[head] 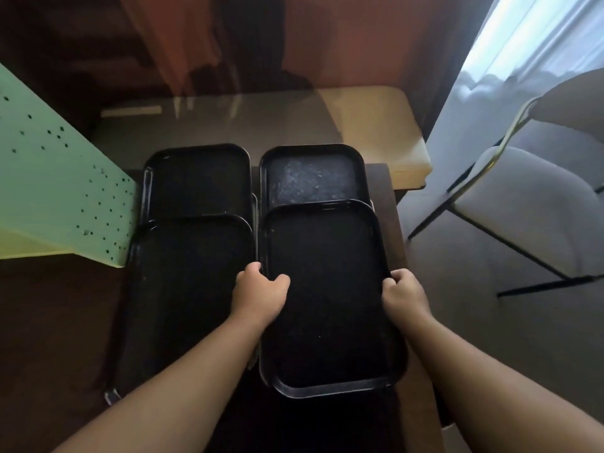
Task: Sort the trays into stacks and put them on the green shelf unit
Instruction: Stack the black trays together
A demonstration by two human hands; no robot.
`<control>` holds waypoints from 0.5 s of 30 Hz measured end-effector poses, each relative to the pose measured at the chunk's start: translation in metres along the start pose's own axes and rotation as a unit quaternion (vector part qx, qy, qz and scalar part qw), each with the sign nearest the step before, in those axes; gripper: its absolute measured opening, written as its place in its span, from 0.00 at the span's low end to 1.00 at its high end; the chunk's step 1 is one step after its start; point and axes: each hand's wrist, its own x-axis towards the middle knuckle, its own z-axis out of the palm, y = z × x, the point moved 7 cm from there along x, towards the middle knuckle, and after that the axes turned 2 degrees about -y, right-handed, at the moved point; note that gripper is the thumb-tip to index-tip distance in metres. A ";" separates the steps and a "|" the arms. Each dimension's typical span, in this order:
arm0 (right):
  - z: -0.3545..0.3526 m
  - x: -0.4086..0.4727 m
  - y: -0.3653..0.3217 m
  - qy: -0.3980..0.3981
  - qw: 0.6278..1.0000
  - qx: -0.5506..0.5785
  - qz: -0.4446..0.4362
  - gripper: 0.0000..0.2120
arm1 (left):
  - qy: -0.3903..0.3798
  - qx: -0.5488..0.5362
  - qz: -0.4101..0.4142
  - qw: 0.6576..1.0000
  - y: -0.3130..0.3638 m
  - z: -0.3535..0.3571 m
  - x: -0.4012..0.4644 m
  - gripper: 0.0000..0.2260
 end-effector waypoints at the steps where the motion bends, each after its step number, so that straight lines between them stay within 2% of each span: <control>1: -0.003 0.002 -0.006 0.009 0.999 0.033 -0.012 0.09 | 0.010 -0.029 0.007 1.000 0.005 -0.004 0.005 0.34; 5: -0.016 0.019 -0.049 0.041 0.992 0.108 -0.045 0.08 | 0.030 -0.109 0.037 0.993 0.036 -0.019 0.030 0.35; 10: -0.013 0.050 -0.094 0.008 0.989 0.132 -0.063 0.06 | 0.031 -0.131 0.050 0.990 0.072 -0.030 0.068 0.33; 15: -0.004 0.077 -0.108 -0.015 0.989 0.130 -0.065 0.17 | 0.007 -0.115 0.071 0.991 0.094 -0.031 0.094 0.34</control>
